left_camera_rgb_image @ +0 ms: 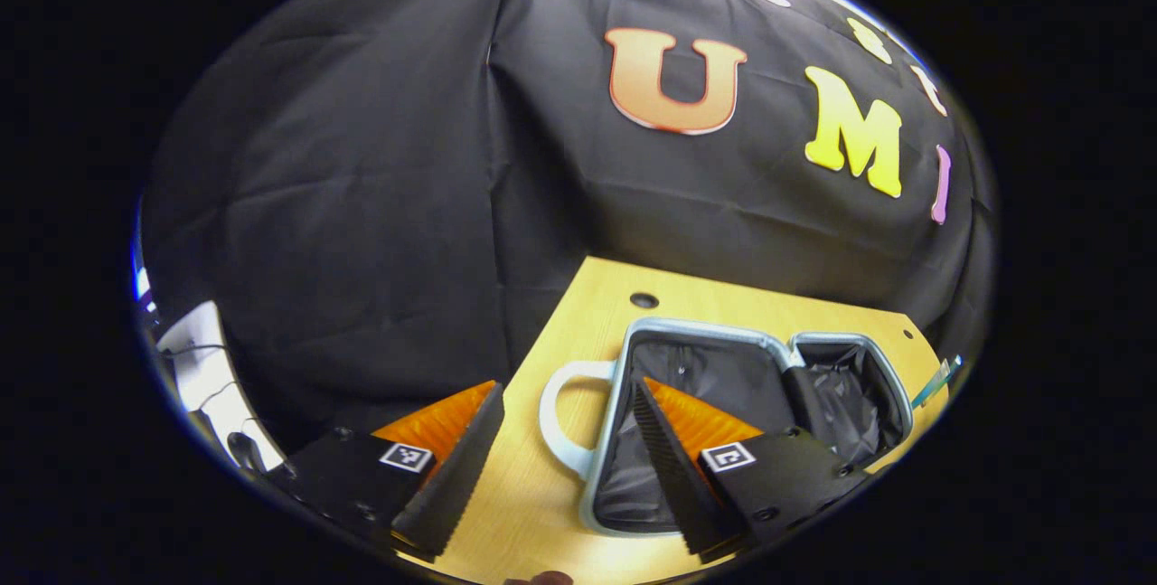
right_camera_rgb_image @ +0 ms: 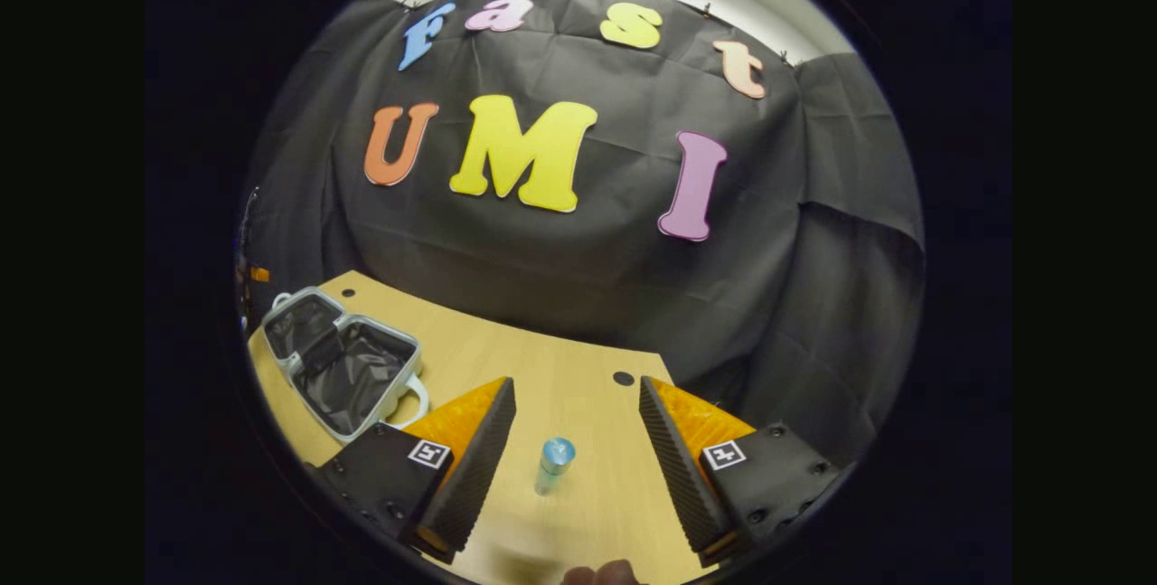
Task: First open the suitcase, pack the skin care products into it, and then close the suitcase.
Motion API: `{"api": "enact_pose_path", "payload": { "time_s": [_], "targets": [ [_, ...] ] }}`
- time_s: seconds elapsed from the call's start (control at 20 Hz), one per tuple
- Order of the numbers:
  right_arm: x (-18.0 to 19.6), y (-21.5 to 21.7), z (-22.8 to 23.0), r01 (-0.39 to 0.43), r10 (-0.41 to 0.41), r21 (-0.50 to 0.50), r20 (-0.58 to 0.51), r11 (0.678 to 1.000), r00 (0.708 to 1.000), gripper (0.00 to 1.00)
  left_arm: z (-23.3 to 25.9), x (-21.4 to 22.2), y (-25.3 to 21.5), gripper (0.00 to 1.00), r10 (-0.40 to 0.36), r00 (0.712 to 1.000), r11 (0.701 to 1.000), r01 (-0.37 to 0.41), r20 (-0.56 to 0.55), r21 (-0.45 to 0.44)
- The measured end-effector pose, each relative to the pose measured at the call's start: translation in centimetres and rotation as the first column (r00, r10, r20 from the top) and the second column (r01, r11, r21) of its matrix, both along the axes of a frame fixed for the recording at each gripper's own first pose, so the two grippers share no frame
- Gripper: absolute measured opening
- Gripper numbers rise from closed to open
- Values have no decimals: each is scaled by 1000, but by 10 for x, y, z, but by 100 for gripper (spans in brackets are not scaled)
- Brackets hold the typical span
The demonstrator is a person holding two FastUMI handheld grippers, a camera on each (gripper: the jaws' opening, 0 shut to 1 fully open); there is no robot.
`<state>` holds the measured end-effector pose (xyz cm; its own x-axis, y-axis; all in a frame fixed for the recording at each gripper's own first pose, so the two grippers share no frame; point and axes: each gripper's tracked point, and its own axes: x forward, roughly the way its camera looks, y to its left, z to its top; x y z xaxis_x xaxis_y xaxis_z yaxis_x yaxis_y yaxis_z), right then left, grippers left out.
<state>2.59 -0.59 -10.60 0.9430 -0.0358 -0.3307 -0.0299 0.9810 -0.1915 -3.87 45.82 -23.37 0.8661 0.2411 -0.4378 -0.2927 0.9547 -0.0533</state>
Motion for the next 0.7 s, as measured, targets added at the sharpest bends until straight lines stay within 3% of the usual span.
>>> {"api": "enact_pose_path", "payload": {
  "time_s": [0.05, 0.3, 0.55, 0.6, 0.7],
  "targets": [
    [-1, -4, 0, 6, -7, 16, 4, 1000, 1000, 82, 22, -4, -15, 98, 2, 1000, 999, -3, 30, 36],
    [-8, -43, 4, 38, -41, 79, 30, 996, 999, 82, 109, 5, -143, 98, -77, 986, 985, 52, 148, 163],
    [-15, -83, -1, 39, -44, 133, 38, 990, 998, 82, 142, 12, -302, 100, -200, 958, 965, 156, 204, 212],
    [-16, -90, -1, 37, -43, 138, 42, 990, 998, 82, 145, 11, -326, 94, -209, 954, 964, 165, 213, 209],
    [-18, -102, -3, 36, -43, 152, 47, 988, 998, 82, 150, 7, -372, 94, -208, 946, 972, 171, 248, 164]
  ]
}}
